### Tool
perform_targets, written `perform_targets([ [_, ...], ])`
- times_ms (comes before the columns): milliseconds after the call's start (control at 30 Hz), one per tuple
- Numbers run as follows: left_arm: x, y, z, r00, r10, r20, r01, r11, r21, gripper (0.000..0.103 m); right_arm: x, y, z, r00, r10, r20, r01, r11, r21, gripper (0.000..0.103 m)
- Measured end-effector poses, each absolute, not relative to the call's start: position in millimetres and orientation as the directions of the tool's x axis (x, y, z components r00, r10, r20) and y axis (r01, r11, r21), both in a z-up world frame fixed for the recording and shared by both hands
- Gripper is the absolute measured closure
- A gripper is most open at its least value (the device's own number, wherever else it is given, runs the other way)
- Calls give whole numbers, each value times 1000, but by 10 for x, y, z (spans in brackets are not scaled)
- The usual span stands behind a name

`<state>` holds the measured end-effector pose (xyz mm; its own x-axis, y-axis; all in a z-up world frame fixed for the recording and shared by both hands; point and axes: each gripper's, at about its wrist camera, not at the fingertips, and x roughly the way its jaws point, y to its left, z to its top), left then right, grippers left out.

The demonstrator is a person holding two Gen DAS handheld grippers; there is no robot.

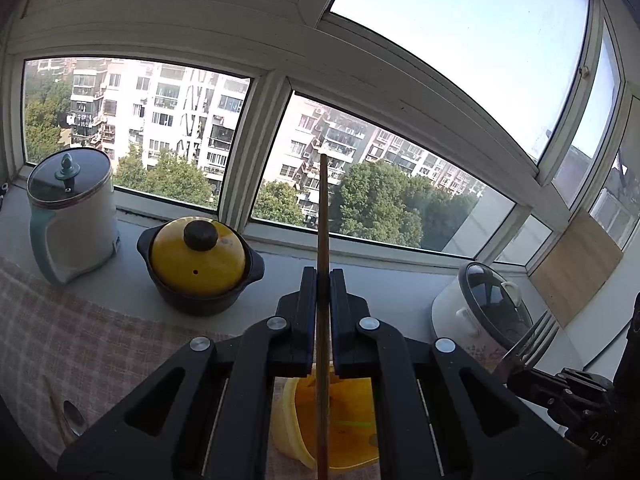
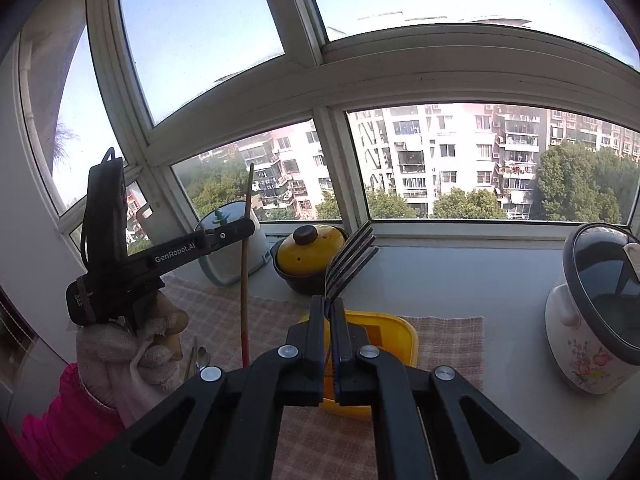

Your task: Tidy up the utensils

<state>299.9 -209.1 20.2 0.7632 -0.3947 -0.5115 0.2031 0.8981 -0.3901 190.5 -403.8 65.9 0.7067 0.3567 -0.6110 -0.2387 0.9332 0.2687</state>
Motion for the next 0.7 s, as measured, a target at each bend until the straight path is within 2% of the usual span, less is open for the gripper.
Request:
perform_targets([
  [300, 3298, -2329, 2, 754, -400, -521, 232, 904, -359, 99, 2099, -4107, 417, 677, 347, -649, -209, 936, 283, 103],
  [700, 3269, -2354, -196, 760, -392, -518, 260, 914, -311, 99, 2149, -4180, 182, 640, 343, -688, -180, 937, 299, 103],
])
